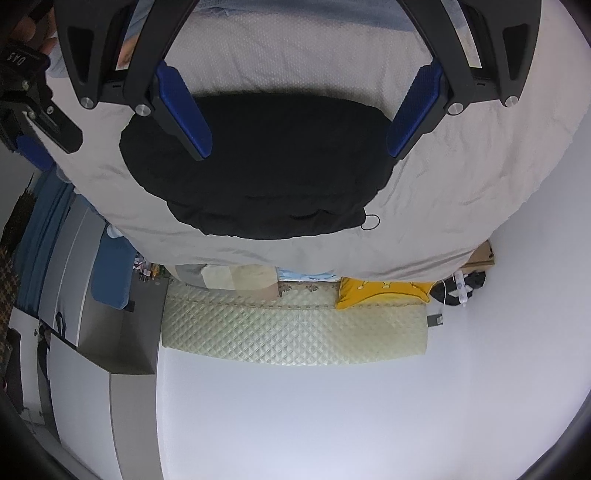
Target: Fold large clothes
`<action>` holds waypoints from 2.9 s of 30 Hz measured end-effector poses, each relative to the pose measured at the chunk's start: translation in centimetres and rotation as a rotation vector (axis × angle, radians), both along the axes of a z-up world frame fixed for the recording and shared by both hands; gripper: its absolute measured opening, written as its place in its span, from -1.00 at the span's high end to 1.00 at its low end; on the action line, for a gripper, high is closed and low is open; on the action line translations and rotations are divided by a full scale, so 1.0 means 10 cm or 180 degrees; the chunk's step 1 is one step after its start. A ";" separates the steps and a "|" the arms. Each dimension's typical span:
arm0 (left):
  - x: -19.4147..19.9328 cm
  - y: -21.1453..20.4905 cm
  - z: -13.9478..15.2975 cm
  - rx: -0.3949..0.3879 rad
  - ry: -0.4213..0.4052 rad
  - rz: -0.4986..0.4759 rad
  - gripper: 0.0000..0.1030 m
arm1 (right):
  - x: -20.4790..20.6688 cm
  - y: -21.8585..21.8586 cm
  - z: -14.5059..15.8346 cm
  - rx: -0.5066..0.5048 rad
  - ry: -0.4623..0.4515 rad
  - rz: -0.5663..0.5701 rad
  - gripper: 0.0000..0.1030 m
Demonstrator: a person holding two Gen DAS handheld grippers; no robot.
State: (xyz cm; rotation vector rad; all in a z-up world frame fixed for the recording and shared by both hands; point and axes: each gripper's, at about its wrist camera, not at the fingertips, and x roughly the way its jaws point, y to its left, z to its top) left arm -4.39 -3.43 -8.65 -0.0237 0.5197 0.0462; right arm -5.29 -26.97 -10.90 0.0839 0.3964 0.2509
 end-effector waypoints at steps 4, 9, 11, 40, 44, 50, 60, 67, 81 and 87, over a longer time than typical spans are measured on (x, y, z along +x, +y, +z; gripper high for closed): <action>0.01 0.04 0.00 0.0008 -0.0002 0.0065 -0.87 | 0.00 0.01 -0.01 -0.0056 0.0004 -0.0020 -1.00; 0.02 0.05 -0.02 0.0022 0.0011 0.0074 -0.87 | 0.01 0.01 -0.03 -0.0026 0.0004 -0.0020 -1.00; 0.02 0.04 -0.02 0.0014 0.0023 0.0067 -0.87 | 0.02 0.00 -0.04 -0.0023 0.0001 -0.0051 -1.00; -0.03 -0.10 0.01 0.0060 0.0049 -0.0020 -0.87 | -0.02 -0.03 -0.05 -0.0021 -0.0020 -0.0107 -1.00; -0.03 -0.08 0.03 0.0019 0.0006 -0.0007 -0.87 | -0.04 -0.03 -0.04 -0.0020 -0.0031 -0.0095 -1.00; 0.02 -0.06 0.00 -0.0017 0.0050 0.0040 -0.87 | -0.03 -0.04 -0.03 -0.0010 -0.0038 -0.0091 -1.00; -0.05 -0.09 0.01 -0.0021 0.0014 0.0029 -0.87 | -0.09 -0.05 0.01 -0.0025 -0.0097 -0.0118 -1.00; -0.06 -0.08 0.02 -0.0003 0.0022 0.0011 -0.87 | -0.09 -0.08 0.00 -0.0005 -0.0120 -0.0187 -1.00; -0.06 -0.03 0.02 -0.0038 0.0032 0.0024 -0.87 | -0.06 -0.05 0.02 -0.0061 -0.0084 -0.0165 -1.00; -0.09 -0.08 0.01 -0.0014 0.0030 -0.0042 -0.87 | -0.07 -0.05 0.02 -0.0067 -0.0086 -0.0176 -1.00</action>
